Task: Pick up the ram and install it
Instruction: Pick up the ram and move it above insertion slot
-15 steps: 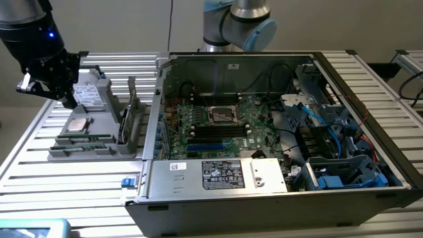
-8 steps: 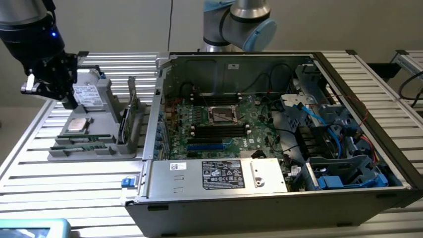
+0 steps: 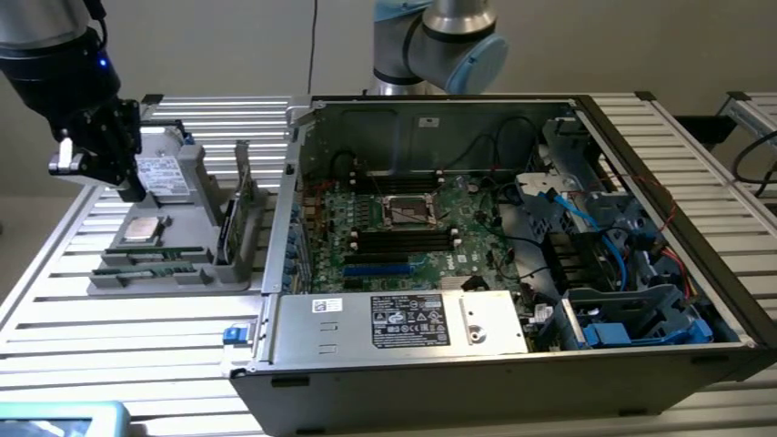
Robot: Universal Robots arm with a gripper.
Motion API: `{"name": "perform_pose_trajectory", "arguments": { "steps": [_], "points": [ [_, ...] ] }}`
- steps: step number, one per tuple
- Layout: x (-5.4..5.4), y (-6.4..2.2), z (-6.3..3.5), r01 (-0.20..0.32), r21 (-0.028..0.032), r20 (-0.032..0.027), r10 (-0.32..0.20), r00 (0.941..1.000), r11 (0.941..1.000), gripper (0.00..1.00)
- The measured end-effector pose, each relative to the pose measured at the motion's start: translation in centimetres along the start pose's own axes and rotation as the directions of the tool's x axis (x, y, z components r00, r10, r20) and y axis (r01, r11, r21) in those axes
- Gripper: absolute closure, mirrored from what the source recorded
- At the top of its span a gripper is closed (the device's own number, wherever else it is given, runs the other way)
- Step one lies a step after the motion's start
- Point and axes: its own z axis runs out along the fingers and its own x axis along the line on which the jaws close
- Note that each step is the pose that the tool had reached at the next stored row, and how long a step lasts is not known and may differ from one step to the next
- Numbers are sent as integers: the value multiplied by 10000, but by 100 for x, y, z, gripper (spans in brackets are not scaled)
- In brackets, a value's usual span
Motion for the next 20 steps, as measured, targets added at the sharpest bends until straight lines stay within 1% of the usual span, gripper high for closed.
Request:
{"name": "perform_pose_trajectory", "arguments": {
  "steps": [1, 8, 10, 11, 12, 13, 15, 20],
  "points": [
    [-1, 11, 2, 19, 19, 1, -19, 10000, 10000, 89],
    [1, 59, 5, 57, 23, 2, -57, 10000, 10000, 88],
    [0, 67, 13, 77, 24, 2, -77, 10000, 10000, 76],
    [0, 75, 18, 91, 26, 1, -91, 10000, 10000, 76],
    [0, 84, 29, 110, 27, 1, -110, 9999, 9999, 70],
    [0, 94, 44, 136, 28, 1, -136, 9999, 9999, 70],
    [0, 125, 81, 201, 31, 2, -201, 9998, 9998, 58],
    [-2, 172, 172, 386, 38, 2, -386, 9993, 9992, 58]
  ]
}}
